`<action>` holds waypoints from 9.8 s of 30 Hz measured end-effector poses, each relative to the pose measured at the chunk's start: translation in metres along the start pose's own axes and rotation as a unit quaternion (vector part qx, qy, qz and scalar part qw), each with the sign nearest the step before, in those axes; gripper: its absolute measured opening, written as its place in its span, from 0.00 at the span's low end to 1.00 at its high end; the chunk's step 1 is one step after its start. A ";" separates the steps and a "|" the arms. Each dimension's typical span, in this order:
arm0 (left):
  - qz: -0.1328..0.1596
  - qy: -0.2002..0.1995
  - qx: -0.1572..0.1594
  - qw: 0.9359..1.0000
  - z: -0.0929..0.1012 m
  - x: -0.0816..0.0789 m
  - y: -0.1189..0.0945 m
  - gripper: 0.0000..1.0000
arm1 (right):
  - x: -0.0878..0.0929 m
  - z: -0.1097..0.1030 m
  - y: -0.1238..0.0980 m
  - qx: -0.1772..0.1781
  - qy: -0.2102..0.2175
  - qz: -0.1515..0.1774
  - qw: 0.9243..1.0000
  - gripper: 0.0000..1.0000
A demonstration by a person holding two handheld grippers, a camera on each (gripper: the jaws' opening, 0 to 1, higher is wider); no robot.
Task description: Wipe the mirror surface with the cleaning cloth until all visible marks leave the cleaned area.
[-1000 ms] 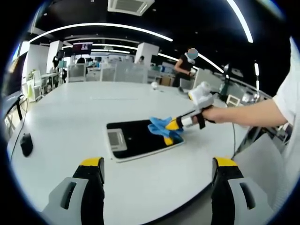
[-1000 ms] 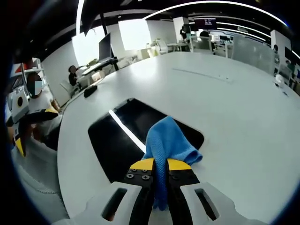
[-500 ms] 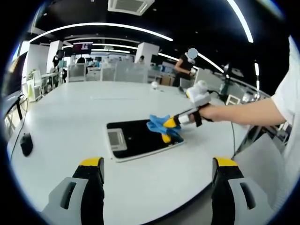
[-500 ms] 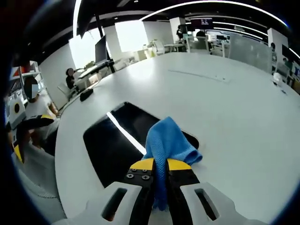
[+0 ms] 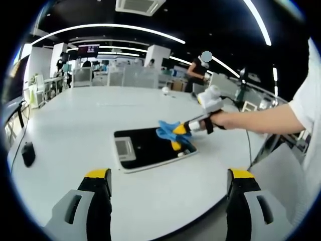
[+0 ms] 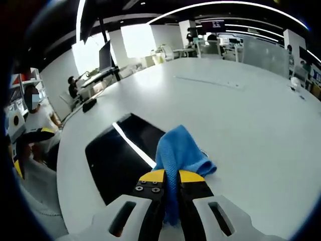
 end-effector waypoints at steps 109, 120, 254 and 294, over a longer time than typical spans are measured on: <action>0.009 -0.013 0.001 1.000 -0.002 -0.002 0.001 0.96 | -0.044 0.018 -0.008 0.023 -0.020 0.041 0.999 0.03; 0.014 -0.012 0.006 1.000 0.000 -0.003 0.001 0.96 | -0.057 0.016 -0.026 0.036 -0.033 0.051 0.998 0.03; 0.012 0.004 0.013 1.000 0.006 -0.002 0.000 0.95 | 0.059 0.016 -0.081 0.043 -0.025 -0.061 0.997 0.10; 0.042 0.036 -0.023 0.998 0.003 0.011 -0.028 0.99 | 0.126 -0.059 -0.220 0.172 0.034 0.132 0.976 1.00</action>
Point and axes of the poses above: the point that each gripper's makers call its tool centre point, and the gripper's own axes: y roughly forward along the fingers, z roughly to its right, x roughly out of its underside, the point moved 5 cm from there along -y, roughly backward along the fingers, and after that the axes turned 1 degree about x, right-handed, at the moved point
